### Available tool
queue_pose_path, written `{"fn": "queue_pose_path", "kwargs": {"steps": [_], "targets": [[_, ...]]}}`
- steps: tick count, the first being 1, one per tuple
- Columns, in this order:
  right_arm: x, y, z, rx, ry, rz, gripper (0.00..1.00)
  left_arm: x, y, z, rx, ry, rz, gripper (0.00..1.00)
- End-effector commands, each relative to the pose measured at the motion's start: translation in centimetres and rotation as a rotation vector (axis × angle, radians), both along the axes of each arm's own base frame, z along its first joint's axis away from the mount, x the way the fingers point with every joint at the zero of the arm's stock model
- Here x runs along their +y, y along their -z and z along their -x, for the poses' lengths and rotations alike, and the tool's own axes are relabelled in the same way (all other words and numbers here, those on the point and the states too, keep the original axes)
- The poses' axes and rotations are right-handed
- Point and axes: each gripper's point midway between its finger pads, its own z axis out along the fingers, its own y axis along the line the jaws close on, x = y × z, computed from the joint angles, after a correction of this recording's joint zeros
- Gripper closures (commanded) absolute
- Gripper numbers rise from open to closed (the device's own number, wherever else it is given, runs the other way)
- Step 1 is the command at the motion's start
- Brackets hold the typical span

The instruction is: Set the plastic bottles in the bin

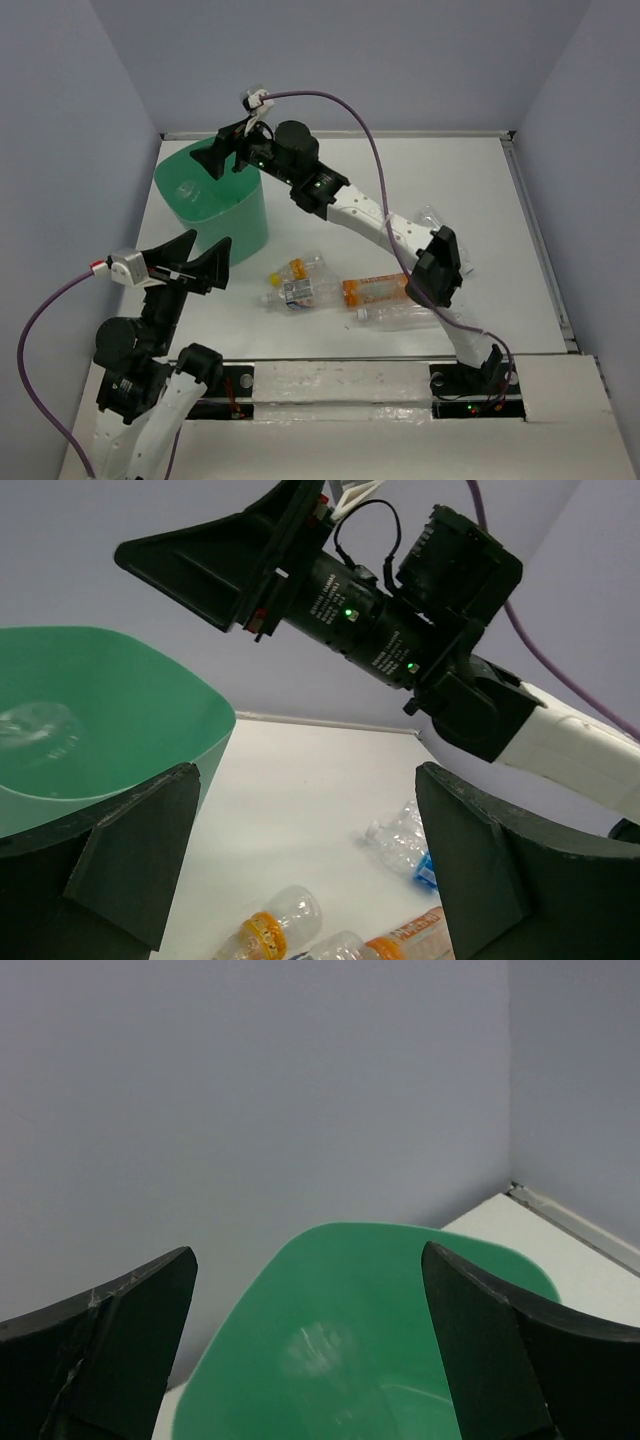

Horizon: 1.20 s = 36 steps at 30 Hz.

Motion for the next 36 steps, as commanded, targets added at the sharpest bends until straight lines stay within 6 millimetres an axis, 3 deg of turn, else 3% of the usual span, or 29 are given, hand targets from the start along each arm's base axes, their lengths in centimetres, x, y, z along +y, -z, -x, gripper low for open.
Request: {"fn": "queue_pose_path", "kwargs": {"steps": [1,2,3,4,5,6,7,8,9,10,11,12,13,14,16,17,20,28,36], "targets": [[-5.5,-5.9,1.2,-0.142,0.132,0.022,0.00,0.3,-1.5,0.8,-0.060,0.001,0.017,0.01],[-7.1,-5.5,0.4,-0.142,0.173,0.051,0.02,0.3,-1.5,0.9,-0.063,0.003,0.019,0.01],[-9.9,-7.9,1.2,-0.171,0.211,0.044,0.03,0.3,-1.5,0.9,-0.062,0.003,0.018,0.01],[-13.5,-6.3,0.3,-0.142,0.291,0.096,0.05,0.3,-1.5,0.9,-0.061,0.003,0.019,0.01],[-13.0,-2.0,-0.1,-0.093,0.284,0.171,0.07,0.3,-1.5,0.9,-0.061,0.003,0.019,0.01],[-17.6,-3.3,-0.9,-0.086,0.381,0.168,0.10,0.3,-1.5,1.0,-0.063,0.008,0.019,0.01],[-20.0,2.1,-1.8,-0.005,0.429,0.265,0.16,0.2,-1.4,1.1,-0.062,0.012,0.018,0.01],[-22.9,4.8,-2.3,0.074,0.477,0.332,0.18,0.2,-1.6,1.2,-0.067,0.014,0.022,0.01],[-28.2,4.9,-3.6,0.150,0.575,0.308,0.19,0.2,-1.5,1.2,-0.067,0.017,0.021,0.01],[-31.4,10.7,-3.1,0.284,0.612,0.432,0.20,0.1,-1.6,1.3,-0.069,0.023,0.021,0.01],[-34.0,12.7,-3.1,0.340,0.667,0.464,0.21,0.0,-1.5,1.2,-0.067,0.025,0.020,0.01],[-38.4,13.1,-3.3,0.375,0.777,0.468,0.21,-0.1,-1.5,1.2,-0.067,0.029,0.018,0.01],[-40.2,14.8,-2.8,0.416,0.806,0.504,0.21,-0.1,-1.5,1.1,-0.064,0.030,0.016,0.01],[-42.5,17.9,-1.7,0.487,0.853,0.583,0.22,-0.3,-1.4,0.9,-0.057,0.035,0.013,0.01],[-45.3,19.8,-1.0,0.531,0.921,0.635,0.21,-0.5,-1.3,0.7,-0.052,0.039,0.009,0.01],[-47.6,20.9,-0.8,0.568,0.988,0.673,0.19,-0.7,-1.1,0.5,-0.043,0.042,0.004,0.01],[-51.1,22.7,-0.7,0.638,1.088,0.716,0.12,-0.9,-0.9,0.1,-0.032,0.043,-0.002,0.01],[-51.9,28.0,-0.9,0.787,1.022,0.876,0.05,-1.4,-0.1,-1.1,0.009,0.042,-0.027,0.01],[-53.6,31.0,-2.4,0.855,1.037,0.963,0.13,-1.4,-0.1,-1.0,0.004,0.042,-0.027,0.01]]}}
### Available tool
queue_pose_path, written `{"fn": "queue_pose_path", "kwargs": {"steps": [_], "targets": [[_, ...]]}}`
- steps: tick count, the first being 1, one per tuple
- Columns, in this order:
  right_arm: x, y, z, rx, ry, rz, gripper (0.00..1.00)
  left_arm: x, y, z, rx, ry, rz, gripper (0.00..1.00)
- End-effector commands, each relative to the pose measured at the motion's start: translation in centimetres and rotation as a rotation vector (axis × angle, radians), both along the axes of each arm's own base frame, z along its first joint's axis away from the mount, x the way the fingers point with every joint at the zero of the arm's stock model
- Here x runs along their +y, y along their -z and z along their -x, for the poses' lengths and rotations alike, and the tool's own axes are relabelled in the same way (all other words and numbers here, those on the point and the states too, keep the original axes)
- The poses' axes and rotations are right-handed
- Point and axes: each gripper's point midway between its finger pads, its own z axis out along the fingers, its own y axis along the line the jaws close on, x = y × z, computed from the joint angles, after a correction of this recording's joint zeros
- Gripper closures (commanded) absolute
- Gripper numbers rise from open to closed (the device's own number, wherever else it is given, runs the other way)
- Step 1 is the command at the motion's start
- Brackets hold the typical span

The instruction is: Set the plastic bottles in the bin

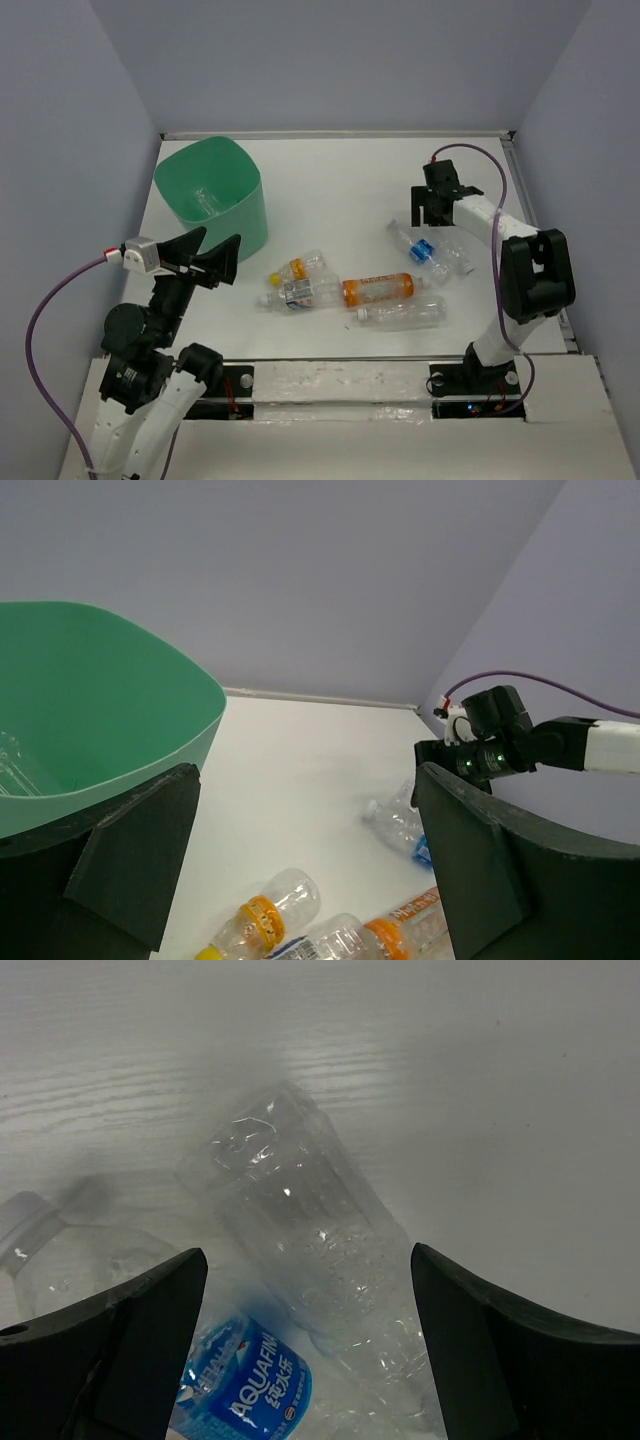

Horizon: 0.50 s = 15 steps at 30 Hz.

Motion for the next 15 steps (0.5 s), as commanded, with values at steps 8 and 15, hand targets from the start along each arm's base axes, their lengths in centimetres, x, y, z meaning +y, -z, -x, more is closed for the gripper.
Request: {"fn": "queue_pose_path", "kwargs": {"steps": [8,15], "targets": [[-2.6,0.0,-4.2,0.040,0.013,0.122,0.18,0.0,-1.6,0.7,-0.070,0.013,0.011,0.01],[-4.4,2.1,-4.9,0.099,0.032,0.134,0.24,0.4,-1.9,1.2,-0.086,0.007,0.020,0.01]]}}
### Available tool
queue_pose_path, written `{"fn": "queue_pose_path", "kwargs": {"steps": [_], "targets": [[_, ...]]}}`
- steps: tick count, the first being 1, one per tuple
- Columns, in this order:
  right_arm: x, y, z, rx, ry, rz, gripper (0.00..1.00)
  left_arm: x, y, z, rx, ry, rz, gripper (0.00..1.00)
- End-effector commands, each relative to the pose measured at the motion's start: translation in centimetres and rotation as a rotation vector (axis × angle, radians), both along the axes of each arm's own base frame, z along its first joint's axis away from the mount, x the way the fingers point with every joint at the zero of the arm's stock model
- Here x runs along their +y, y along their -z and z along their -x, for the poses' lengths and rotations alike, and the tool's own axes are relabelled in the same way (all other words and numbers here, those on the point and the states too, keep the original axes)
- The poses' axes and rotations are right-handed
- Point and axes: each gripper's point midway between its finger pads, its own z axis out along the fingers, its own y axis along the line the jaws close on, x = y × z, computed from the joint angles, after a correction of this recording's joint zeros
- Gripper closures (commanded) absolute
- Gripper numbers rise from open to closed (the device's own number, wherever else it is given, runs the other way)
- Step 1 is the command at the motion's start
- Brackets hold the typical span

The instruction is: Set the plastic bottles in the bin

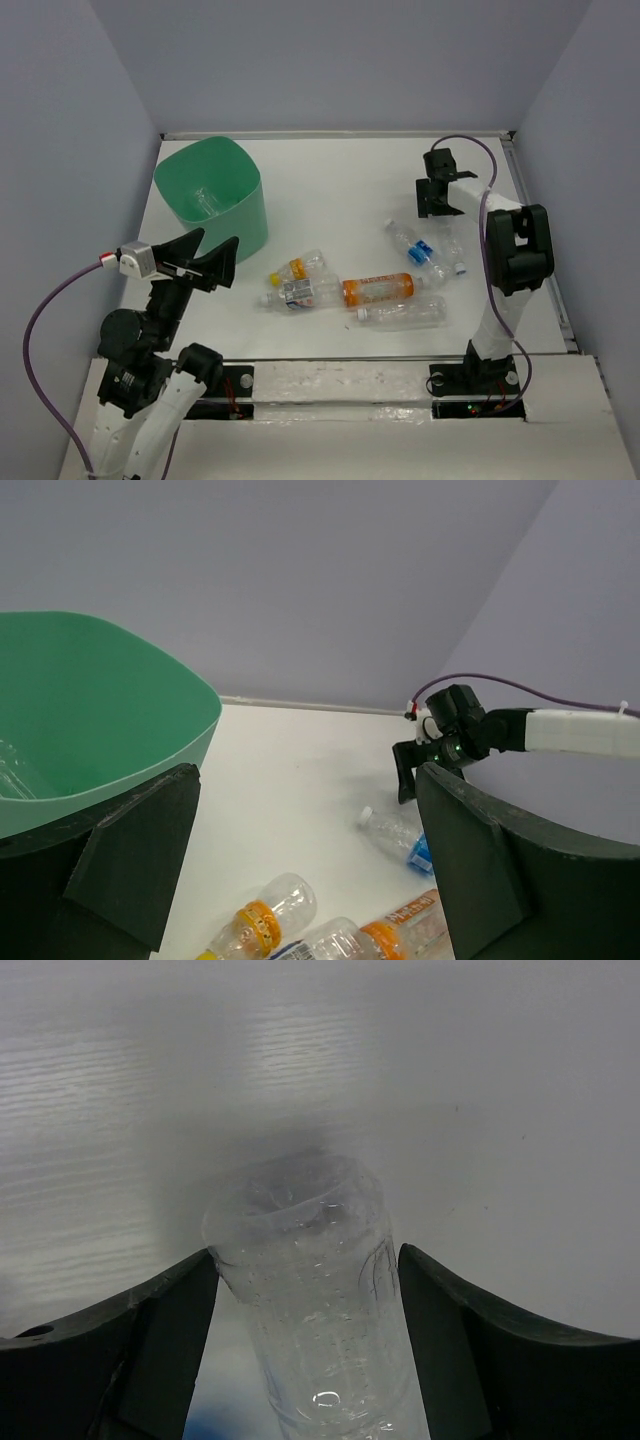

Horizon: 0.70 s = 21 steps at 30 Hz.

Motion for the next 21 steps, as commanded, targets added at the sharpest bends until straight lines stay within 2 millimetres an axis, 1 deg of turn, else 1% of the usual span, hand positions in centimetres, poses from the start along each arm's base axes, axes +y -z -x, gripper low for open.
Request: {"fn": "queue_pose_path", "kwargs": {"steps": [1,4,6,7,8,9,11,12,13,15,16,17,18,19,21], "targets": [[-1.6,-0.1,-0.6,0.018,0.013,0.036,0.25,0.3,-1.6,0.7,-0.066,0.000,0.014,0.01],[-2.0,0.0,-0.5,0.014,0.034,0.052,0.29,0.2,-1.7,0.9,-0.071,0.007,0.014,0.01],[-2.7,-0.7,-0.4,-0.017,0.061,0.082,0.34,0.1,-1.6,1.0,-0.070,0.017,0.016,0.01],[-2.9,-1.1,-0.4,-0.031,0.068,0.093,0.42,0.0,-1.7,1.0,-0.071,0.022,0.017,0.01],[-3.2,-1.6,-0.5,-0.047,0.075,0.107,0.46,-0.1,-1.6,1.0,-0.070,0.024,0.015,0.01],[-3.7,-2.9,-0.6,-0.082,0.098,0.127,0.49,-0.1,-1.7,1.1,-0.072,0.026,0.016,0.01],[-4.1,-4.6,-0.6,-0.127,0.122,0.142,0.50,0.0,-1.8,1.1,-0.074,0.024,0.018,0.01],[-4.5,-6.3,-0.6,-0.171,0.147,0.154,0.50,0.0,-1.8,1.2,-0.075,0.023,0.019,0.01],[-4.8,-7.1,-0.5,-0.197,0.159,0.161,0.52,0.0,-1.8,1.2,-0.077,0.022,0.018,0.01],[-5.2,-8.8,-0.2,-0.243,0.184,0.172,0.54,0.0,-1.8,1.1,-0.074,0.021,0.019,0.01],[-5.6,-10.4,0.3,-0.287,0.204,0.175,0.54,0.0,-1.7,1.1,-0.071,0.022,0.016,0.01],[-5.1,-11.4,0.3,-0.324,0.199,0.171,0.54,0.0,-1.6,1.0,-0.068,0.021,0.016,0.01],[-5.2,-12.4,0.4,-0.353,0.206,0.168,0.54,-0.1,-1.6,0.9,-0.067,0.021,0.015,0.01],[-4.5,-14.5,0.8,-0.405,0.198,0.162,0.54,-0.1,-1.6,0.9,-0.067,0.024,0.015,0.01],[-3.8,-16.9,1.1,-0.464,0.184,0.161,0.54,-0.2,-1.5,0.8,-0.061,0.024,0.012,0.01]]}}
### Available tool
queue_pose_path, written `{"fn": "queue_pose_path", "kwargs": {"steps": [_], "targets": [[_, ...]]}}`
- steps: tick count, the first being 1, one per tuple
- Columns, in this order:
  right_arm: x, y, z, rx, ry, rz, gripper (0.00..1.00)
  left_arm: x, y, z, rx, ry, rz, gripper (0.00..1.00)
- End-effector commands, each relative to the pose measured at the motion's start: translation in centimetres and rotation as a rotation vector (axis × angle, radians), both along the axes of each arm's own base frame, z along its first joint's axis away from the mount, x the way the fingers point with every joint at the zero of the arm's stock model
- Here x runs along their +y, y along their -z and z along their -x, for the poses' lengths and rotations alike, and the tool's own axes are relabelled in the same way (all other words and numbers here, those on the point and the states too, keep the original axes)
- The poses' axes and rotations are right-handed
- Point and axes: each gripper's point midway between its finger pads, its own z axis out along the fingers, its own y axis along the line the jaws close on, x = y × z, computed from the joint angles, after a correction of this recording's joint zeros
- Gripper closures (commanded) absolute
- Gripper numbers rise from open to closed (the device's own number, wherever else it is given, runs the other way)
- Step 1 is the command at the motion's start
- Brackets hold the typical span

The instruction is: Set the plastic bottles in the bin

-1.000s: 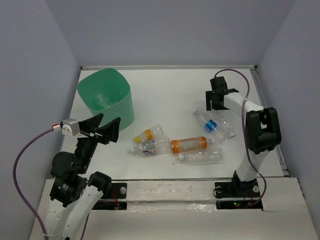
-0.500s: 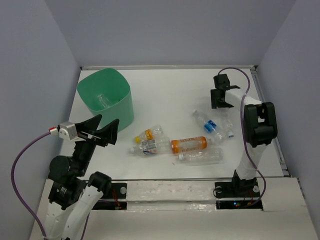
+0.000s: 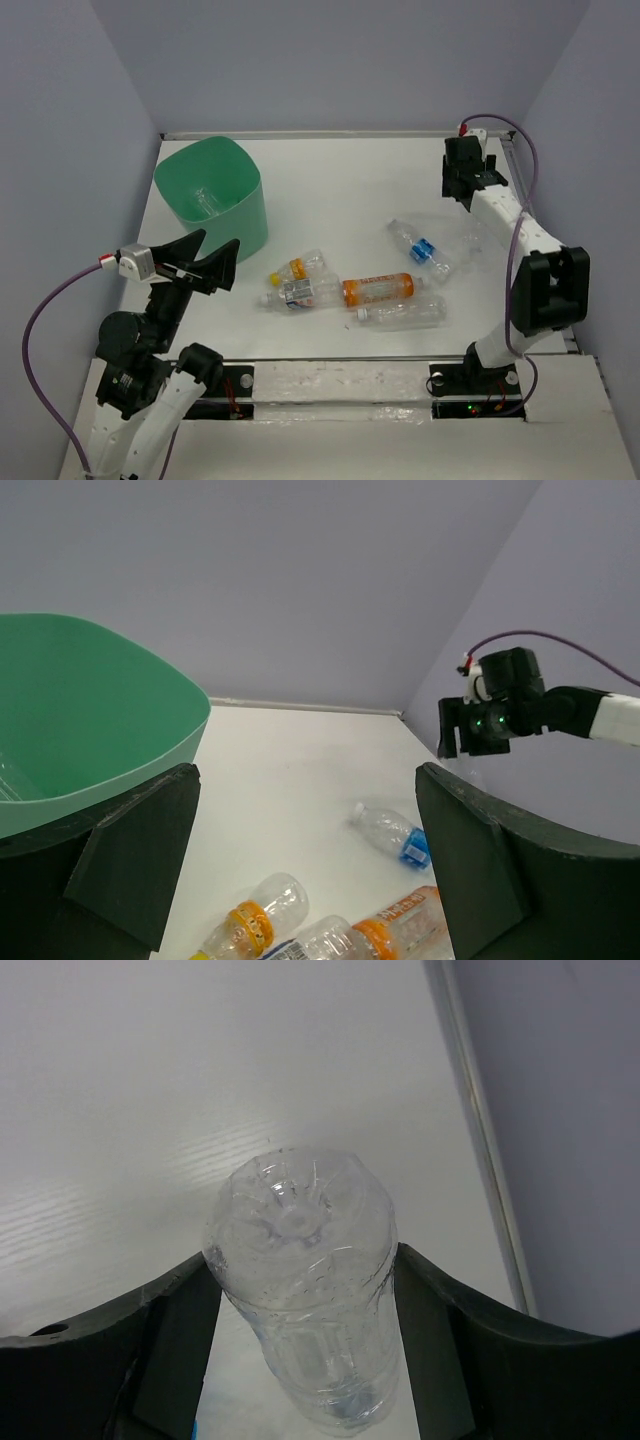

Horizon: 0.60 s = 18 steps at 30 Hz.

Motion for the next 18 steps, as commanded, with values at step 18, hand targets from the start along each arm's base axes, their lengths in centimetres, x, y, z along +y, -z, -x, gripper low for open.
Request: {"fn": "queue_pose_path", "kwargs": {"steps": [18], "targets": [[29.9,-30.4,5.2,-0.808,-0.786,-0.431,0.55,0.5,-0.6,-1.3,-0.009,-0.052,-0.008,0.01]]}}
